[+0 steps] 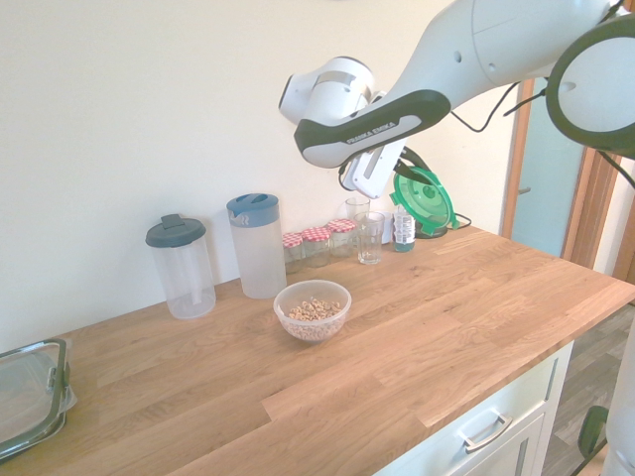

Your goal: Cover the lid of food container

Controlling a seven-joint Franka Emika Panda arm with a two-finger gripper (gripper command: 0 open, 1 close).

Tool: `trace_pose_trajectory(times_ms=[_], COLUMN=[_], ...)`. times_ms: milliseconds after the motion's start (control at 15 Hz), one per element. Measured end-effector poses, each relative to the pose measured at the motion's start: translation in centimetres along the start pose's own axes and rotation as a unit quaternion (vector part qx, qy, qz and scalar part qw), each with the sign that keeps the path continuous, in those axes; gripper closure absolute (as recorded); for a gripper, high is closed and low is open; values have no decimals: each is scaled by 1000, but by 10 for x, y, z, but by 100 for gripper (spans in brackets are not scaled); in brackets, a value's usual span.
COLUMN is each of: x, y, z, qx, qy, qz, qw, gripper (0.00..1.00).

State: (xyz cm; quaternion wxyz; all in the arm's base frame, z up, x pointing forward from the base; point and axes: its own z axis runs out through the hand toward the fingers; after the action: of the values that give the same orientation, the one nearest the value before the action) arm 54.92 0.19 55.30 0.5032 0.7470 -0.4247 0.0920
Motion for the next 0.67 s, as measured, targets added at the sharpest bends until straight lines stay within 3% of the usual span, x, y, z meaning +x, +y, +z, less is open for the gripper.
trace_pose_trajectory(times_ms=[133,667], x=[-23,-132], y=[-9,-75], z=[-36,-118], qx=[-33,-37], qy=[40,129], qz=[10,1], qw=[999,991], gripper=[100,100])
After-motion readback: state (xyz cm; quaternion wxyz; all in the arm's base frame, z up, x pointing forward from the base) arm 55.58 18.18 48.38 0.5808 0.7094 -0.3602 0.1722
